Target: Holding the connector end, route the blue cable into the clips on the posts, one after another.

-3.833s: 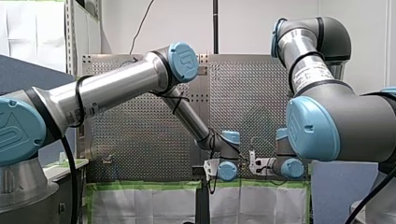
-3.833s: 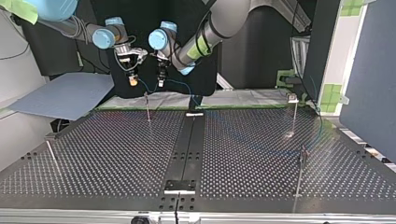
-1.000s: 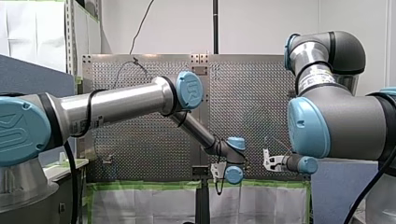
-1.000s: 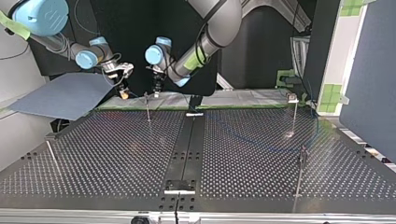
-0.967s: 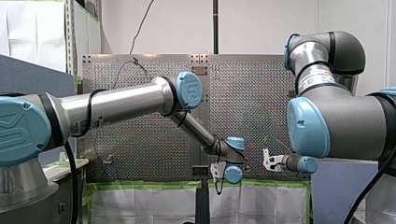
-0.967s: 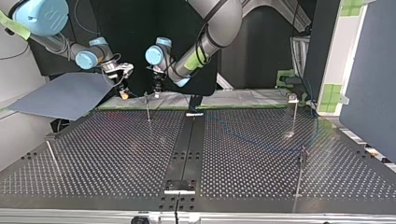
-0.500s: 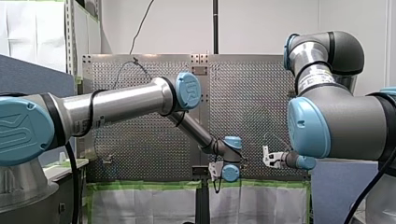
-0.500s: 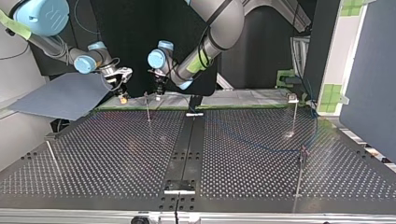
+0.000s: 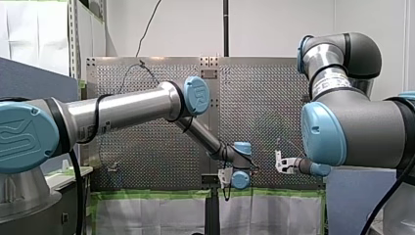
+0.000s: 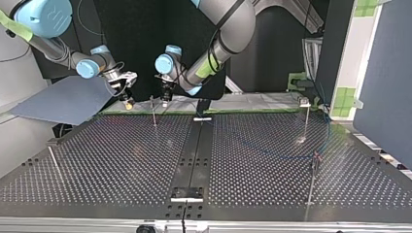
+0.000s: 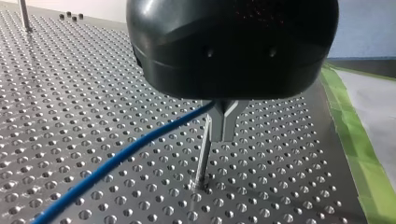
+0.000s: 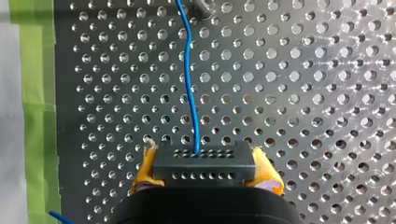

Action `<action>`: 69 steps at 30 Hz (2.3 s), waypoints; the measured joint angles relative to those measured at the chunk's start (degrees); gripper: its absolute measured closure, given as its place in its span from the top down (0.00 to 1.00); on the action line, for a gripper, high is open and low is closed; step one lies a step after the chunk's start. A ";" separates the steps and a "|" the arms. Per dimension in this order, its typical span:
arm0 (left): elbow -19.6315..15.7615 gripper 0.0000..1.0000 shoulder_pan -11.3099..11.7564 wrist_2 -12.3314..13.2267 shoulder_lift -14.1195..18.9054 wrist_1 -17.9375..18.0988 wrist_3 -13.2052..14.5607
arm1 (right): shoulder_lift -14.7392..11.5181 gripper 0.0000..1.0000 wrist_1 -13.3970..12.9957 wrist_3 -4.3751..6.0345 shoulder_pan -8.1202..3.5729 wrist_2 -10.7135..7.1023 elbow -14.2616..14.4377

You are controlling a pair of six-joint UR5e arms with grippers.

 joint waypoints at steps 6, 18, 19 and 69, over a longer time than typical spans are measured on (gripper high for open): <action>0.05 0.00 0.27 0.97 -0.02 0.06 -0.48 | 0.00 0.00 -0.06 0.57 -0.12 -0.10 -0.14; 4.91 0.00 0.75 1.64 -3.49 -0.33 -2.41 | 0.08 0.00 -0.41 1.80 -0.61 0.78 -0.82; 5.60 0.00 0.94 1.79 -3.55 -0.39 -2.45 | 0.10 0.00 -0.42 1.84 -0.59 0.78 -0.95; 7.30 0.11 1.88 4.38 -3.63 -3.87 -1.45 | 3.26 0.00 1.25 3.66 -1.59 2.48 -6.26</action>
